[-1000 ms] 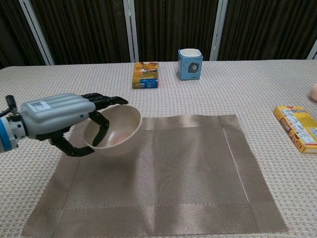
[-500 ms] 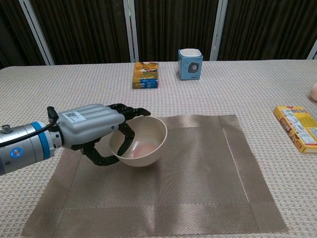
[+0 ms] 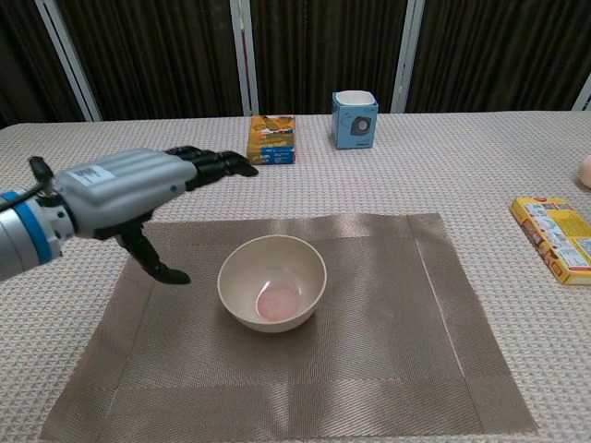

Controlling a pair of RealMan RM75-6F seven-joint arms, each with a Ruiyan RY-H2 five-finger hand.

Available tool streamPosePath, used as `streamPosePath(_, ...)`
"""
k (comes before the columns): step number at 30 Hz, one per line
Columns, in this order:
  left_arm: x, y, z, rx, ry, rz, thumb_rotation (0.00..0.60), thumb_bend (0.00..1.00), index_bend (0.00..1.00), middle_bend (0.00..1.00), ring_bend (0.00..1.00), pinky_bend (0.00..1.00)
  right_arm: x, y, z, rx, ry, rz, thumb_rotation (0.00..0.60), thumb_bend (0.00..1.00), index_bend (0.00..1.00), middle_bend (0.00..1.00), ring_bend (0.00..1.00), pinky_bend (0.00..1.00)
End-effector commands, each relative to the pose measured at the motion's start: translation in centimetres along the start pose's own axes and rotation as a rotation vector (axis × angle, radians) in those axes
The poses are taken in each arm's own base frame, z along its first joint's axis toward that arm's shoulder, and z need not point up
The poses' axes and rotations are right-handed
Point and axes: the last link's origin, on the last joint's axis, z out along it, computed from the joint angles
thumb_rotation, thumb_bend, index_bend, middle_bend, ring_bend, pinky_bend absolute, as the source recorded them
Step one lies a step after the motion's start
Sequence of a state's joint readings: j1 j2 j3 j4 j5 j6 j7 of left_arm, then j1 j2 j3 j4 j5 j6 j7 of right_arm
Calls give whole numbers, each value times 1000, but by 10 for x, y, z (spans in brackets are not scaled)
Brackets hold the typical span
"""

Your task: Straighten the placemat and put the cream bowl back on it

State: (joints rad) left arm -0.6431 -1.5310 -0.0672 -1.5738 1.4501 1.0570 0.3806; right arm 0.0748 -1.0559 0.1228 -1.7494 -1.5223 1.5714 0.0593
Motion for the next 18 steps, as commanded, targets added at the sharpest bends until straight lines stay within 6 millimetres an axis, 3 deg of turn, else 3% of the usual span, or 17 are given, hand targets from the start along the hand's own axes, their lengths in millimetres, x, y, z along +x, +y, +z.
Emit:
streamPosePath(1, 27, -33, -38, 150, 125, -30, 600, 0, 0, 0, 0, 0, 1, 2, 1, 3, 18, -32, 600, 0, 0, 0, 0, 0)
streamPosePath(7, 52, -80, -113, 400, 245, -10, 600, 0, 0, 0, 0, 0, 1, 5, 1, -3, 23, -52, 600, 0, 0, 0, 0, 0)
streamPosePath(10, 58, -94, -149, 500, 260, 12, 600, 0, 0, 0, 0, 0, 1, 7, 2, -7, 4, -62, 600, 0, 0, 0, 0, 0)
streamPosePath(15, 63, -106, -190, 637, 261, 13, 600, 0, 0, 0, 0, 0, 3, 9, 3, -5, -13, -96, 600, 0, 0, 0, 0, 0)
streamPosePath(18, 66, -110, -202, 668, 256, 4, 600, 0, 0, 0, 0, 0, 3, 9, 2, -8, -20, -112, 600, 0, 0, 0, 0, 0)
